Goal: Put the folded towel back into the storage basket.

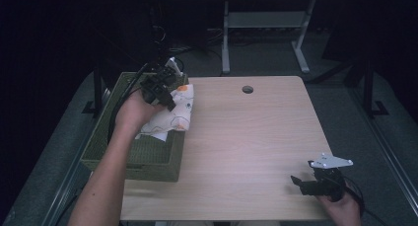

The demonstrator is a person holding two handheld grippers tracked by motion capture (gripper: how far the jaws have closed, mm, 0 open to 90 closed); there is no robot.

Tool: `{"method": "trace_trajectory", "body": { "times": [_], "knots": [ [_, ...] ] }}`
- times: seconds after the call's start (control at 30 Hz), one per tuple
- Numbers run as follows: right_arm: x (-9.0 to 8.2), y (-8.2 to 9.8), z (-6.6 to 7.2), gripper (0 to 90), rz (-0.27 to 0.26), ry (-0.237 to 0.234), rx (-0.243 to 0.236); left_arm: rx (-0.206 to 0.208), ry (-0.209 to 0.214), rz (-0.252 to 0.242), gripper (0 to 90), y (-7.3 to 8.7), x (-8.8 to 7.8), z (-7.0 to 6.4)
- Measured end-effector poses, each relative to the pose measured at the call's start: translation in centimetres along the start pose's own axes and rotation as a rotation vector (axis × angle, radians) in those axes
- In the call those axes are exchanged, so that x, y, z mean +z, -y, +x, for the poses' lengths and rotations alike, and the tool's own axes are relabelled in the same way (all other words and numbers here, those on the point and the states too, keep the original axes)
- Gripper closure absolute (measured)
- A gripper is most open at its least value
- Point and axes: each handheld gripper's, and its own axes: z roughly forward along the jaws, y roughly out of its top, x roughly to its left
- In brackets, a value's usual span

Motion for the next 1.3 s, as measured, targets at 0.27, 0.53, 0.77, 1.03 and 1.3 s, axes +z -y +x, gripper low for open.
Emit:
{"method": "trace_trajectory", "body": {
  "times": [0.27,0.53,0.77,1.03,1.3],
  "knots": [
    [0.1,-0.1,0.0,15.9,0.007,-0.003,-0.001,-0.033,-0.004,-0.006,81.6,1.4,-0.4,1.6],
    [0.1,0.0,-0.1,15.9,0.006,-0.008,0.006,-0.055,-0.003,0.002,81.5,2.7,-0.1,2.8],
    [0.1,0.1,-0.1,15.9,0.007,-0.006,0.008,-0.064,-0.003,0.012,81.6,3.2,0.1,3.4],
    [0.1,0.0,-0.1,15.9,0.008,-0.004,0.007,-0.077,0.003,0.023,81.6,3.9,0.6,4.2],
    [0.2,0.0,-0.1,15.9,0.009,-0.004,0.005,-0.079,0.019,0.026,81.4,4.6,1.1,5.0]
  ]
}}
